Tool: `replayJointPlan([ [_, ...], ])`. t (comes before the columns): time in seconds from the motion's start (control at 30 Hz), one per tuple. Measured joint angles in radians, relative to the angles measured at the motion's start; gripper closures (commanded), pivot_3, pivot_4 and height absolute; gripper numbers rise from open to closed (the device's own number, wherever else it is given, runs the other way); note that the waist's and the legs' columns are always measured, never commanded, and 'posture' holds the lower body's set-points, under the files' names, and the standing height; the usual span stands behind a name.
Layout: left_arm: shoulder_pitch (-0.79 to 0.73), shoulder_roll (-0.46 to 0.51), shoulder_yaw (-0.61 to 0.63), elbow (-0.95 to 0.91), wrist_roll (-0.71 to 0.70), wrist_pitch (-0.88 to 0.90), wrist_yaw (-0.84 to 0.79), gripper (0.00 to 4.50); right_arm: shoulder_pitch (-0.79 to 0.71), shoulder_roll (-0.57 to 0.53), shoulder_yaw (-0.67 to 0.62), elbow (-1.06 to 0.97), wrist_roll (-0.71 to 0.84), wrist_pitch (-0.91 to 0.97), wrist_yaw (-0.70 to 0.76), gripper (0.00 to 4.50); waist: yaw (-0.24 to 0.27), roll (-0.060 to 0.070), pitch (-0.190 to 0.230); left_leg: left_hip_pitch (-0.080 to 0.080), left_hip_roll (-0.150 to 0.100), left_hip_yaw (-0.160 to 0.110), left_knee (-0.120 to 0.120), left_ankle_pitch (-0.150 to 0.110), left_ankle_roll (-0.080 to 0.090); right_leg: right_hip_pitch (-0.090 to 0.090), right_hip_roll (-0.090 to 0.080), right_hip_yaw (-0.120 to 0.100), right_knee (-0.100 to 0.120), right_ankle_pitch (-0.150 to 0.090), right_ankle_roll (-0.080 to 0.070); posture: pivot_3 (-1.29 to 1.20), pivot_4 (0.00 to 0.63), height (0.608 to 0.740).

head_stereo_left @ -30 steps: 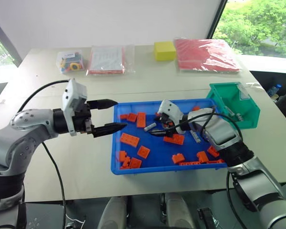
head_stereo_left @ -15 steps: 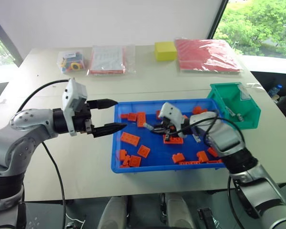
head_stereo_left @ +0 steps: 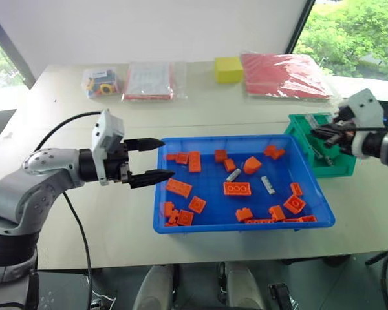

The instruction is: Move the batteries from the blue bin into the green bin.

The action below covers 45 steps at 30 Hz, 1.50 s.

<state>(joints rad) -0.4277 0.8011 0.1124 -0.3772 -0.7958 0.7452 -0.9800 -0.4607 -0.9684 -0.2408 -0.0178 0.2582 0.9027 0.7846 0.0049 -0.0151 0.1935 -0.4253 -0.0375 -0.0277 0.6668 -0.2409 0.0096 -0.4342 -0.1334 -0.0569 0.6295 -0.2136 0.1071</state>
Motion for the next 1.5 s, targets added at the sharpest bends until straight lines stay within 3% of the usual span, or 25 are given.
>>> replayJointPlan([
  [0.2,-0.013,-0.015,-0.020,0.013,0.004,-0.013,-0.005,0.00,0.040,0.016,0.007,0.005,-0.017,-0.066,-0.049,1.46,0.001,0.001,0.000,0.000,0.000,0.000,0.000,0.000,0.000,0.000,0.000,0.000,0.000,0.001,0.001,0.00,0.150,0.692],
  [0.33,-0.012,-0.015,-0.020,0.014,0.005,-0.013,-0.007,0.00,0.014,0.034,0.001,-0.006,0.005,-0.071,-0.062,1.46,0.005,0.001,0.000,0.000,0.000,0.000,0.000,0.000,0.000,0.000,0.000,0.000,0.000,0.001,0.001,0.00,0.150,0.692],
  [0.5,-0.012,-0.012,-0.020,0.014,0.007,-0.013,-0.009,0.00,-0.008,0.085,0.015,-0.167,0.108,-0.014,-0.033,1.46,0.004,0.001,0.000,0.000,0.000,-0.001,0.000,0.000,0.000,0.000,0.000,0.000,0.000,0.001,0.001,0.00,0.150,0.692],
  [0.67,-0.012,-0.010,-0.019,0.013,0.007,-0.013,-0.009,0.00,-0.041,0.163,0.134,-0.303,0.181,0.066,-0.031,1.46,0.006,0.000,0.000,0.000,0.000,-0.002,0.000,0.000,0.000,0.000,0.000,0.000,0.000,0.000,0.000,0.00,0.150,0.692],
  [0.9,-0.009,-0.010,-0.019,0.010,0.007,-0.013,0.002,0.00,-0.039,0.244,0.302,-0.287,0.154,0.071,-0.069,1.46,0.008,0.000,0.000,-0.001,-0.001,-0.002,0.001,0.000,0.000,0.000,0.000,0.000,-0.001,0.000,0.000,0.00,0.150,0.692],
  [1.07,-0.004,-0.008,-0.012,0.006,0.003,-0.012,0.012,0.00,-0.064,0.203,0.401,-0.164,0.058,-0.079,-0.006,1.46,0.006,0.000,0.000,-0.001,-0.001,-0.001,0.000,0.000,0.000,0.000,0.000,0.000,-0.001,0.000,0.001,0.00,0.150,0.692],
  [1.5,0.003,-0.008,0.000,-0.012,-0.001,-0.011,0.035,0.00,-0.120,0.176,0.506,0.093,-0.111,-0.491,0.218,1.46,0.006,0.000,0.000,0.000,-0.001,-0.001,0.000,0.000,0.000,0.000,0.000,0.000,0.000,0.001,0.002,0.00,0.150,0.692],
])
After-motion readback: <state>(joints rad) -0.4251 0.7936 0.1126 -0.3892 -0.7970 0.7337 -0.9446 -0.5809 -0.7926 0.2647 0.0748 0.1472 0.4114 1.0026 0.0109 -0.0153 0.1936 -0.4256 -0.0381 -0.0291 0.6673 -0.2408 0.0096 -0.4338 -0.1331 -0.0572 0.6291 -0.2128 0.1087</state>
